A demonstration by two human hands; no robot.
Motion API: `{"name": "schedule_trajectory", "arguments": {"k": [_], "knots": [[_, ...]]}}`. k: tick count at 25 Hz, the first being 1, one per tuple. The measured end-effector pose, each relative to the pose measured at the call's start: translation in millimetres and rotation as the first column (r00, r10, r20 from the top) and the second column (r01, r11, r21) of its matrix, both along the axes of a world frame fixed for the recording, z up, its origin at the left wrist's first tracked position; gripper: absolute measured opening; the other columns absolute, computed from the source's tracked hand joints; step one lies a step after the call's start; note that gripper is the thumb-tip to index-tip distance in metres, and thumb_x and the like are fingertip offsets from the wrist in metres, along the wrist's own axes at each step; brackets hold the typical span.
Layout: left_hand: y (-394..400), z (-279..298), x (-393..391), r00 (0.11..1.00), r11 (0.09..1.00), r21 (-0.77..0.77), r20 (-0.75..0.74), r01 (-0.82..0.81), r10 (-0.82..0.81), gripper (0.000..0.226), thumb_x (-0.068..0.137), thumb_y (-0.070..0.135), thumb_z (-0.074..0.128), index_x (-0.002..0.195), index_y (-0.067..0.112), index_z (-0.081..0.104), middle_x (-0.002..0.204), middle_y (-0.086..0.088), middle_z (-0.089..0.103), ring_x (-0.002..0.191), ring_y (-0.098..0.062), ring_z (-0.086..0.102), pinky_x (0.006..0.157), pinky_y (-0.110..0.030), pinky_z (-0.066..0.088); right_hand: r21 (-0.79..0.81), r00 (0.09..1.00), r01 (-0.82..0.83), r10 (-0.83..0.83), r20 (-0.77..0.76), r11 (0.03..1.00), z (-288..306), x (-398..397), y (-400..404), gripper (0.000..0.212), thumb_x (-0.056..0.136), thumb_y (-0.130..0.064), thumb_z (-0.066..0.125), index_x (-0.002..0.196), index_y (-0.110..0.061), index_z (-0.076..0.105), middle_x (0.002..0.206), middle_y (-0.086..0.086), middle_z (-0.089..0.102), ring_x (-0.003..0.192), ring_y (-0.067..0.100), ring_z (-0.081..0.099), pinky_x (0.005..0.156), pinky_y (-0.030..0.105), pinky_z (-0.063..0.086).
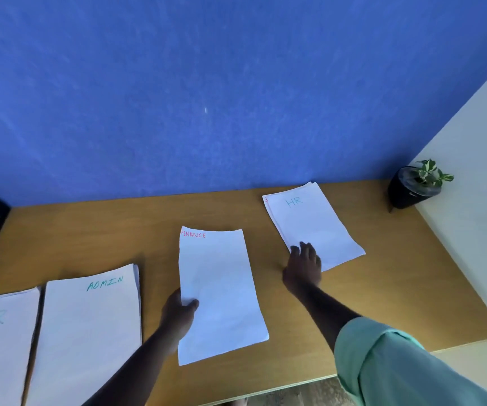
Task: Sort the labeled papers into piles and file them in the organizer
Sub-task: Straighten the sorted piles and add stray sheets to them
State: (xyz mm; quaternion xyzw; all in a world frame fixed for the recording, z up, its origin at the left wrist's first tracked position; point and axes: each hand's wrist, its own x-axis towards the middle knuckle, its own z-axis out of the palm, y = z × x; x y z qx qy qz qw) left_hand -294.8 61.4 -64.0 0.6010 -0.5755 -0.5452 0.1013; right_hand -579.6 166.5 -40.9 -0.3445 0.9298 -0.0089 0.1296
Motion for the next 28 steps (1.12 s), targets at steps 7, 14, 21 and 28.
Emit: {"name": "schedule_trajectory", "arguments": {"k": [7, 14, 21, 28], "knots": [[-11.3, 3.7, 1.7, 0.999, 1.000, 0.005, -0.034, -0.028, 0.028, 0.030, 0.094, 0.014, 0.063, 0.123, 0.018, 0.060, 0.112, 0.001, 0.067, 0.101, -0.022, 0.063, 0.089, -0.035, 0.051, 0.095, 0.980, -0.150, 0.160, -0.116, 0.984, -15.0, -6.7, 16.5, 0.041, 0.091, 0.004, 0.054, 0.127, -0.013, 0.058, 0.123, 0.004, 0.058, 0.107, 0.022, 0.060, 0.080, 0.033, 0.059], [-23.4, -2.2, 3.7, 0.995, 0.997, 0.006, -0.047, -0.083, 0.083, 0.030, 0.092, 0.010, 0.064, 0.122, 0.008, 0.062, 0.110, -0.007, 0.068, 0.096, -0.027, 0.061, 0.085, -0.036, 0.049, -0.146, 0.955, -0.272, 0.286, 0.079, 0.951, -25.3, 92.5, 20.3, 0.038, 0.096, -0.014, 0.053, 0.128, -0.031, 0.065, 0.115, -0.006, 0.069, 0.104, 0.019, 0.068, 0.081, 0.030, 0.054], [-45.7, 10.1, 42.8, 0.989, 0.985, -0.090, -0.014, -0.149, 0.148, 0.034, 0.095, 0.011, 0.056, 0.129, 0.009, 0.057, 0.122, -0.011, 0.066, 0.110, -0.035, 0.059, 0.096, -0.042, 0.048, -0.288, 0.957, -0.184, 0.238, 0.167, 0.940, -21.4, 129.9, 2.9, 0.064, 0.090, -0.075, 0.043, 0.131, -0.030, 0.063, 0.126, -0.015, 0.063, 0.115, 0.006, 0.062, 0.090, 0.026, 0.055], [-70.2, 34.6, 122.8, 0.968, 0.972, -0.107, -0.163, -0.211, 0.192, 0.032, 0.095, 0.007, 0.057, 0.127, 0.013, 0.059, 0.120, -0.004, 0.067, 0.112, -0.029, 0.061, 0.102, -0.046, 0.048, -0.423, 0.886, 0.081, 0.130, 0.446, 0.903, 1.9, 173.9, -58.6, 0.034, 0.094, -0.048, 0.065, 0.119, -0.024, 0.068, 0.124, -0.008, 0.068, 0.104, 0.007, 0.067, 0.088, 0.028, 0.058]]}}
